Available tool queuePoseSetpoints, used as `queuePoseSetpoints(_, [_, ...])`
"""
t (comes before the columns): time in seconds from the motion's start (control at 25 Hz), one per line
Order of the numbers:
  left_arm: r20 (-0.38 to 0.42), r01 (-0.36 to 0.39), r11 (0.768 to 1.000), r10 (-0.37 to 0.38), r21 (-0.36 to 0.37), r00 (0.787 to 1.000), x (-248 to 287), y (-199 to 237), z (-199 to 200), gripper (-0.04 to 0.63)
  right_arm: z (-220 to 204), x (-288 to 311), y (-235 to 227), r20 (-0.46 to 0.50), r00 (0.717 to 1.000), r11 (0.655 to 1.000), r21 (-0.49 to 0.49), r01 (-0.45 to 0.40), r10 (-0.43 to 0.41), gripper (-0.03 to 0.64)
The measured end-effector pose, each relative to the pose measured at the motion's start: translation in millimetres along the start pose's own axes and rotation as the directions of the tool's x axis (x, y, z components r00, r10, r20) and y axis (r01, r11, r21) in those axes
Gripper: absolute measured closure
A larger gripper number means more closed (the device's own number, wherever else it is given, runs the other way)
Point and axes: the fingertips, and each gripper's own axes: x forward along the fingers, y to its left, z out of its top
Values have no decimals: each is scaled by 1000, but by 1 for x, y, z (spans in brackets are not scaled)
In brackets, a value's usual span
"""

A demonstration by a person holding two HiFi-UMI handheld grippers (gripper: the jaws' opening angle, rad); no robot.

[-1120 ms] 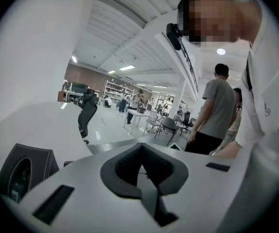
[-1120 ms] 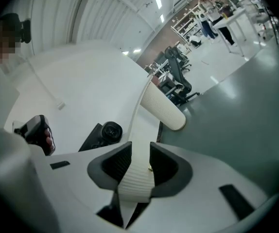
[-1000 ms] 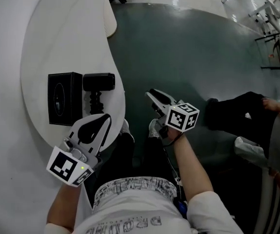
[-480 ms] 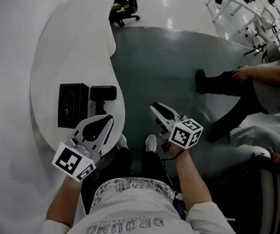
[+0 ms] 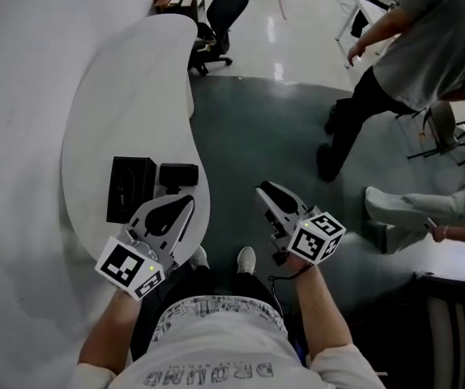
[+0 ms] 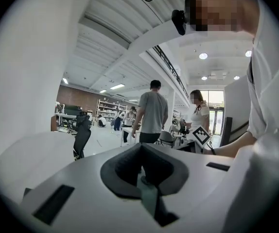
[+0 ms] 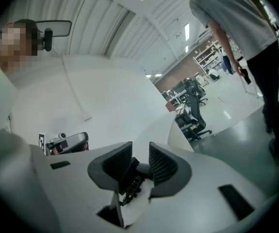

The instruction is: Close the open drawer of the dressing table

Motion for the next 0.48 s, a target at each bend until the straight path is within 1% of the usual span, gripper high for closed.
queuePoseSetpoints(0.48, [65,13,1000,-14,20,998,-11,4,26,580,44,-8,54,79,996,996,-85,-30,37,505])
